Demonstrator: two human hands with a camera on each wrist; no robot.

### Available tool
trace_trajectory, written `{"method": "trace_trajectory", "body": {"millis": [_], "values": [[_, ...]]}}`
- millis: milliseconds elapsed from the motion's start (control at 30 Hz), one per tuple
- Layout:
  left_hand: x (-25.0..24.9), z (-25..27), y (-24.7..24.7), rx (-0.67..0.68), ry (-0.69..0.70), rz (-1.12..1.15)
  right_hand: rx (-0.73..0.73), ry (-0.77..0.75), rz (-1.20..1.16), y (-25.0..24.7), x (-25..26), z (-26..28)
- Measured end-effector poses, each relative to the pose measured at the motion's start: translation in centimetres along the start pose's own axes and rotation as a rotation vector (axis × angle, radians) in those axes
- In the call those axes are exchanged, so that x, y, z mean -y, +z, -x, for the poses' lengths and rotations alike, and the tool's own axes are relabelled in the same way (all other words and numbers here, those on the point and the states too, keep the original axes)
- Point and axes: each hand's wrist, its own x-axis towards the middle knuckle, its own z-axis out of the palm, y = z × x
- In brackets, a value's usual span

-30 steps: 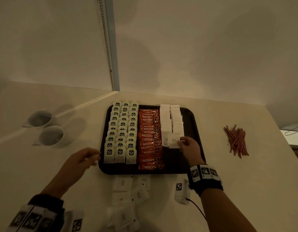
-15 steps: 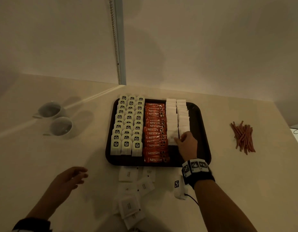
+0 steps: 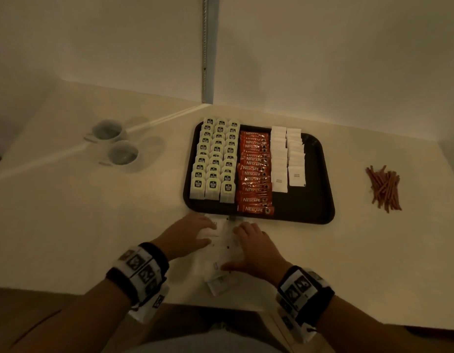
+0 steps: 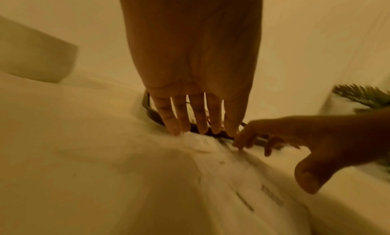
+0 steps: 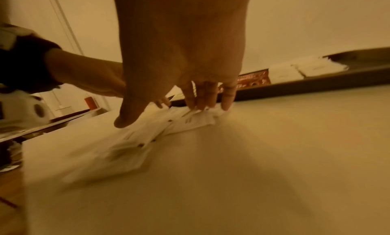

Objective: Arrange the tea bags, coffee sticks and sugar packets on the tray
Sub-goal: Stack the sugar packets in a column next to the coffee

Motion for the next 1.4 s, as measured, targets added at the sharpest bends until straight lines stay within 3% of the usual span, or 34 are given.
{"method": "trace_trajectory", "body": {"millis": [200, 333, 533, 733, 933, 1167, 1300, 1400], "values": [[-0.7, -0.2, 2.0, 0.004, 0.047, -0.279, -0.023, 0.138, 0.067, 2.5, 3.3, 0.0], [-1.0, 0.2, 2.0, -0.073, 0.018, -0.361, 0.016, 0.162, -0.087, 2.1, 3.5, -0.9], [-0.6, 0.1, 2.2, -0.063, -0.019, -0.301, 0.062, 0.137, -0.125, 1.0, 2.7, -1.7], [-0.4, -0.2, 2.0, -0.135, -0.050, -0.179, 0.013, 0.128, -0.275, 0.6, 2.5, -2.2], [-0.9, -0.5, 2.1, -0.090, -0.088, -0.121, 0.033, 0.102, -0.369, -1.2, 1.3, -1.7], [-1.3, -1.1, 2.2, -0.011, -0.230, -0.196, -0.035, 0.322, -0.717, -2.8, -2.4, -1.4], [-1.3, -0.9, 1.4, 0.058, -0.288, -0.226, -0.033, 0.328, -0.875, -3.4, -3.9, -0.7], [-1.8, -0.7, 0.6, 0.081, -0.236, -0.253, -0.003, 0.336, -1.011, -4.1, -5.2, 0.2]]}}
